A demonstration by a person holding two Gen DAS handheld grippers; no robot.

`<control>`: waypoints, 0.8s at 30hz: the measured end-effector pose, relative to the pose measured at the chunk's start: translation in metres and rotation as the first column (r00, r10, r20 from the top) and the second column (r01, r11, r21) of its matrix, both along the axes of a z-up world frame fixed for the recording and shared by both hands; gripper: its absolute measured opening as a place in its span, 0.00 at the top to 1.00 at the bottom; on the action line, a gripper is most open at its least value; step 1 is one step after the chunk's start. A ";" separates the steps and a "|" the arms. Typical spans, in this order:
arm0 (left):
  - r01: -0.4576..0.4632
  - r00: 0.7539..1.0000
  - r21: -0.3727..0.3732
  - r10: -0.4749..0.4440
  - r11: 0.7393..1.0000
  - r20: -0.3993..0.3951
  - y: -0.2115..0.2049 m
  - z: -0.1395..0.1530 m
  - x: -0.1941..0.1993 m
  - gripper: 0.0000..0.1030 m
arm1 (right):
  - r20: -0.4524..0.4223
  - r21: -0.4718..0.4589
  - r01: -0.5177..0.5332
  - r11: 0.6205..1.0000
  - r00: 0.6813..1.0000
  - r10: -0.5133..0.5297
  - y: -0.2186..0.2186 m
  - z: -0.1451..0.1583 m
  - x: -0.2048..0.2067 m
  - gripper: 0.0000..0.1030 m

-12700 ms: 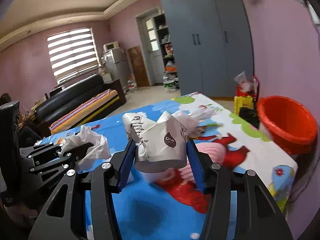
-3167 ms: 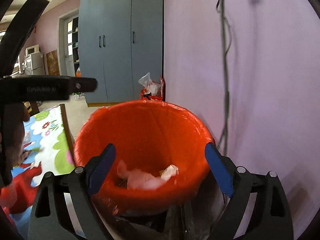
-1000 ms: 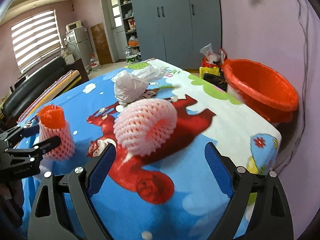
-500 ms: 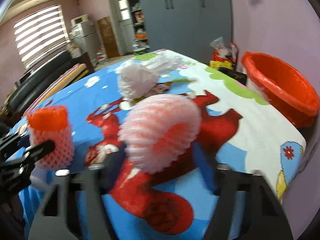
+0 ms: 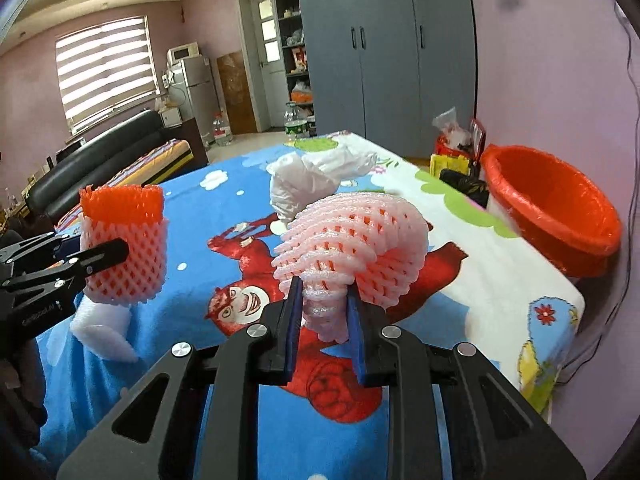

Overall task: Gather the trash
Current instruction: 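Grasp the round pink foam fruit net with the right tool while the left tool holds its net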

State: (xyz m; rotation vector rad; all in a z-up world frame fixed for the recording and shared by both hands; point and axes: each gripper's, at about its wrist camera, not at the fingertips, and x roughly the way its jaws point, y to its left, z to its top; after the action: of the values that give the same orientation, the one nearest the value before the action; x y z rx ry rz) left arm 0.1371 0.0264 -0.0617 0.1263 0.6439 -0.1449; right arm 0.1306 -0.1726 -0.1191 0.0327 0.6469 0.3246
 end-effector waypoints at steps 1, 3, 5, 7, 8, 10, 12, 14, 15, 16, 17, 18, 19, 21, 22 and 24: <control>0.001 1.000 -0.001 -0.001 1.000 0.005 -0.001 0.002 -0.002 0.69 | 0.006 0.002 0.001 1.000 1.000 -0.001 -0.001 0.002 -0.003 0.78; 0.002 1.000 0.002 -0.002 1.000 0.016 -0.005 0.006 -0.006 0.69 | 0.018 0.001 0.001 1.000 1.000 -0.001 -0.005 0.006 -0.009 0.78; 0.006 1.000 0.008 -0.007 1.000 0.024 -0.010 0.010 -0.011 0.69 | 0.036 -0.004 0.003 1.000 0.999 -0.003 -0.008 0.011 -0.017 0.78; 0.008 0.999 0.011 -0.008 1.000 0.031 -0.012 0.013 -0.014 0.69 | 0.049 -0.003 0.007 1.000 0.999 -0.006 -0.011 0.015 -0.023 0.78; 0.007 0.999 0.012 -0.008 1.000 0.039 -0.015 0.015 -0.017 0.69 | 0.058 -0.003 0.010 1.000 0.998 -0.010 -0.013 0.018 -0.027 0.78; 0.008 0.999 0.015 -0.009 1.000 0.046 -0.019 0.018 -0.020 0.69 | 0.074 -0.006 0.019 1.000 0.997 -0.019 -0.016 0.022 -0.032 0.78; 0.009 0.998 0.018 -0.010 1.000 0.055 -0.023 0.022 -0.024 0.69 | 0.089 -0.004 0.027 1.000 0.996 -0.026 -0.018 0.026 -0.037 0.78; 0.011 0.998 0.020 -0.012 1.000 0.069 -0.029 0.026 -0.028 0.69 | 0.104 0.001 0.029 1.000 0.994 -0.029 -0.020 0.030 -0.043 0.78; 0.012 0.997 0.021 -0.014 1.000 0.074 -0.031 0.028 -0.030 0.69 | 0.113 0.000 0.032 0.999 0.993 -0.032 -0.021 0.032 -0.046 0.78; 0.015 0.997 0.022 -0.017 1.000 0.079 -0.033 0.029 -0.031 0.69 | 0.121 -0.001 0.031 1.000 0.992 -0.031 -0.022 0.034 -0.048 0.78; 0.019 0.996 0.024 -0.021 1.000 0.082 -0.035 0.030 -0.033 0.69 | 0.127 -0.003 0.031 1.000 0.991 -0.030 -0.023 0.035 -0.051 0.78; 0.024 0.996 0.029 -0.026 0.999 0.087 -0.039 0.031 -0.035 0.69 | 0.134 -0.006 0.031 0.999 0.990 -0.030 -0.023 0.037 -0.054 0.78; 0.029 0.996 0.031 -0.031 0.999 0.089 -0.041 0.032 -0.037 0.69 | 0.145 -0.009 0.033 0.999 0.989 -0.031 -0.025 0.039 -0.057 0.78; 0.039 0.995 0.039 -0.042 0.998 0.092 -0.047 0.034 -0.039 0.69 | 0.154 -0.006 0.035 0.999 0.987 -0.034 -0.028 0.040 -0.062 0.78; 0.044 0.995 0.043 -0.047 0.998 0.093 -0.050 0.035 -0.040 0.69 | 0.159 -0.002 0.040 0.999 0.987 -0.039 -0.031 0.041 -0.064 0.78; 0.055 0.994 0.050 -0.060 0.997 0.093 -0.056 0.036 -0.042 0.69 | 0.165 0.001 0.048 0.999 0.985 -0.048 -0.035 0.042 -0.067 0.78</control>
State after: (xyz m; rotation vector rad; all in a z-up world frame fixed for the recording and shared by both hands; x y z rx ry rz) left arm 0.0947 -0.0298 -0.0255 0.1964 0.5495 -0.1785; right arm 0.0639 -0.2073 -0.0769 0.0185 0.4820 0.2767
